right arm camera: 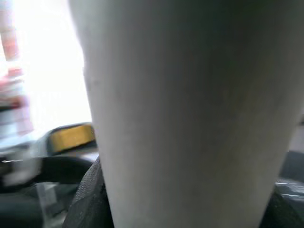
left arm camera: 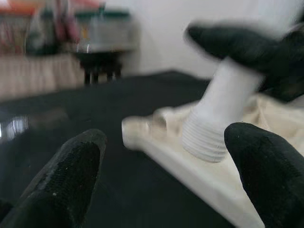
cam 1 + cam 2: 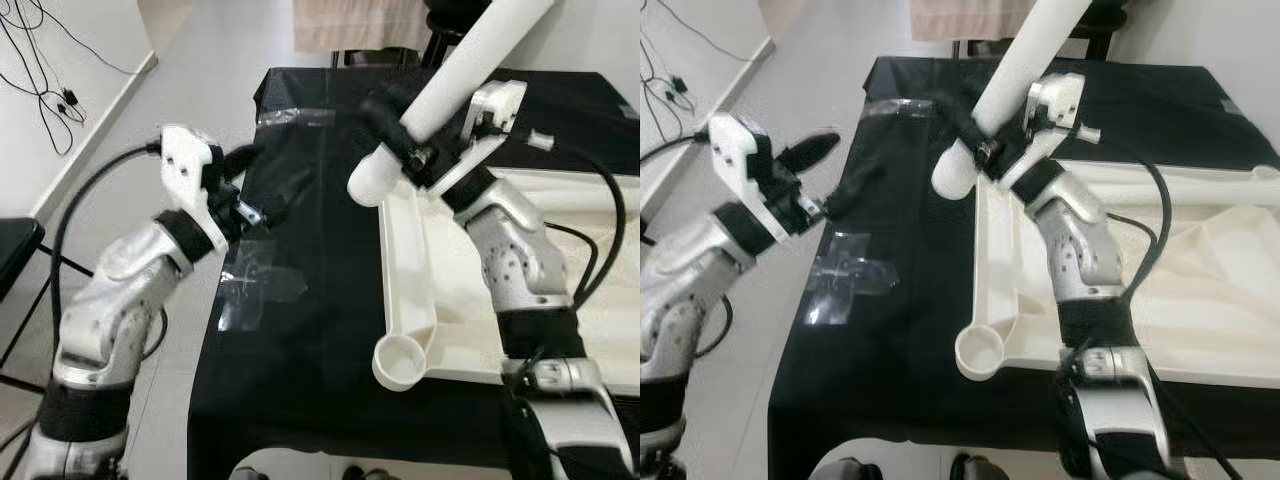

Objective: Building children table

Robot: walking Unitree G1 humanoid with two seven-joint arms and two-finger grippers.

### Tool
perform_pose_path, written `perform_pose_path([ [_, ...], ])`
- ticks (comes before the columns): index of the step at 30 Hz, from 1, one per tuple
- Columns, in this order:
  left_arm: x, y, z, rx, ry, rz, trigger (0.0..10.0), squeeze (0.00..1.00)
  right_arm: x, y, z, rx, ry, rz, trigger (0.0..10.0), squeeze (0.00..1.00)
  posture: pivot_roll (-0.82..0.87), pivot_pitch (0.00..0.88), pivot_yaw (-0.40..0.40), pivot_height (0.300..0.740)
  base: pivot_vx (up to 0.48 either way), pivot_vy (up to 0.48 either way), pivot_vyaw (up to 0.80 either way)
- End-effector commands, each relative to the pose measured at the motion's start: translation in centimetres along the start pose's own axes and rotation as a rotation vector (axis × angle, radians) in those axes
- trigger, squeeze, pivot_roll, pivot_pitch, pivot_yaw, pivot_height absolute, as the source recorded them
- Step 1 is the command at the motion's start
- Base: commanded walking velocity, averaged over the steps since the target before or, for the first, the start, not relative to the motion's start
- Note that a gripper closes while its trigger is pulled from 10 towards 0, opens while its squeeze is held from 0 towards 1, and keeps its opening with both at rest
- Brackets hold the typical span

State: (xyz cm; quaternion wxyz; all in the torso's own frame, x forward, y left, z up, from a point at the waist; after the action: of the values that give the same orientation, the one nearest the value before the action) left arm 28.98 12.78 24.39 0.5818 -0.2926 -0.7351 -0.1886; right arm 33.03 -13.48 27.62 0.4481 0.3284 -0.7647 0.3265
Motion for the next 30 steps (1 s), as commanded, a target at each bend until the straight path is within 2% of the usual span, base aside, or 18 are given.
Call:
perform_pose_path([
  [1, 0.1, -0.3, 0.2, 0.027, 0.007, 0.011, 10.0, 0.0, 1.1, 1.0, -0.2, 0.093, -0.041, -0.013, 10.0, 0.0, 0.03, 0.218, -0.037, 0.74, 0.0, 0.0, 0.0],
  [4, -0.7, -0.2, 0.7, 0.105, 0.042, 0.041, 10.0, 0.0, 1.5, 1.2, 0.3, 0.117, -0.047, -0.04, 10.0, 0.0, 0.02, 0.221, -0.037, 0.74, 0.0, 0.0, 0.0],
  [8, -1.3, -0.2, 1.0, 0.142, 0.06, 0.022, 10.0, 0.0, 1.3, 1.4, 0.5, 0.111, -0.036, -0.045, 10.0, 0.0, 0.03, 0.22, -0.037, 0.74, 0.0, 0.0, 0.0],
  [11, -1.7, 0.4, 1.2, 0.243, 0.047, 0.009, 10.0, 0.0, 0.3, 1.8, 0.4, 0.077, -0.011, -0.06, 10.0, 0.0, 0.02, 0.219, -0.032, 0.74, -0.186, 0.0, 0.0],
  [23, -1.4, 1.0, 1.7, 0.303, 0.043, -0.005, 10.0, 0.0, 0.0, 2.0, 0.4, 0.058, 0.006, -0.079, 10.0, 0.0, 0.03, 0.22, -0.037, 0.74, -0.287, 0.0, 0.0],
  [27, -1.4, 1.2, 2.0, 0.307, 0.029, -0.007, 10.0, 0.0, -0.2, 2.0, 0.3, 0.047, 0.015, -0.073, 10.0, 0.0, 0.03, 0.217, -0.037, 0.74, 0.0, 0.0, 0.0],
  [30, -2.0, 1.5, 2.4, 0.325, 0.025, 0.025, 10.0, 0.0, -0.5, 1.7, 0.2, -0.007, 0.023, -0.061, 10.0, 0.0, 0.03, 0.213, -0.037, 0.74, 0.0, 0.0, 0.0],
])
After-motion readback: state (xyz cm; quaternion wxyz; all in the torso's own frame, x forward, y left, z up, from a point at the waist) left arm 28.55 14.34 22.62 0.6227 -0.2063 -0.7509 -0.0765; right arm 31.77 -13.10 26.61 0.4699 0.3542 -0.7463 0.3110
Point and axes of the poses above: a point about 5 cm out from each wrist's last joint towards the gripper, its own z axis pointing back from the gripper into the wrist, its own x axis along the axis of the wrist's last joint, y = z × x, the point moved 1 cm from there along -z, pointing out of the wrist towards the gripper, and after that the axes turned 6 degrees about z, right-handed, at the moved point
